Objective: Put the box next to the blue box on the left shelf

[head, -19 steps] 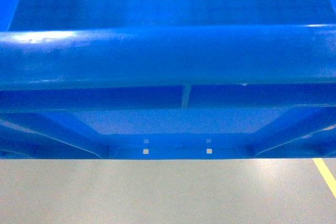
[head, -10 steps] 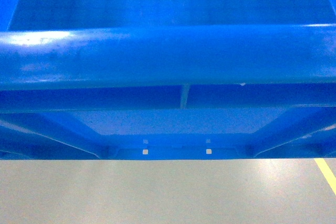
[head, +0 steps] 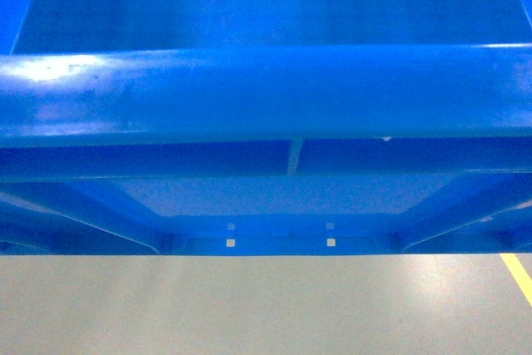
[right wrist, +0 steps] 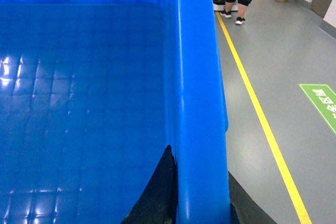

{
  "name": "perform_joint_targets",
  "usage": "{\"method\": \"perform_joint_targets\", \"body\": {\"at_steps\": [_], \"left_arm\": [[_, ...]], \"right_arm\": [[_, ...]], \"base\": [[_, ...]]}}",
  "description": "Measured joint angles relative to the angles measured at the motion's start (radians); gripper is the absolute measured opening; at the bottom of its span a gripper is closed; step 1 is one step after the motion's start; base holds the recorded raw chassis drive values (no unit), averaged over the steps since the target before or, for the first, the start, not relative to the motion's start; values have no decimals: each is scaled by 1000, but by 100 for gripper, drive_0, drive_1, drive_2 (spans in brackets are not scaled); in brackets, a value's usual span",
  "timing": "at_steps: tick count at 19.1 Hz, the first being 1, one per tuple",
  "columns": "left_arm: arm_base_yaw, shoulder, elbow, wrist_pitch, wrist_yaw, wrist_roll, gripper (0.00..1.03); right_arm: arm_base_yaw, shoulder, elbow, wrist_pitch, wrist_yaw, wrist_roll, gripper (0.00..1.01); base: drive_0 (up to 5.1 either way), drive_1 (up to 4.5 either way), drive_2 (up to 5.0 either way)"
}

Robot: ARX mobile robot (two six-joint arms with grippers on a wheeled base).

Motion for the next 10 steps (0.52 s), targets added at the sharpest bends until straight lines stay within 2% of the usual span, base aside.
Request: {"method": "perform_joint_targets", "body": {"at_steps": [10], "left_arm": [[0,0,0,-1,0,0,7]], "right_arm": [[0,0,0,-1,0,0,9]], "base": [[0,400,-400]]}}
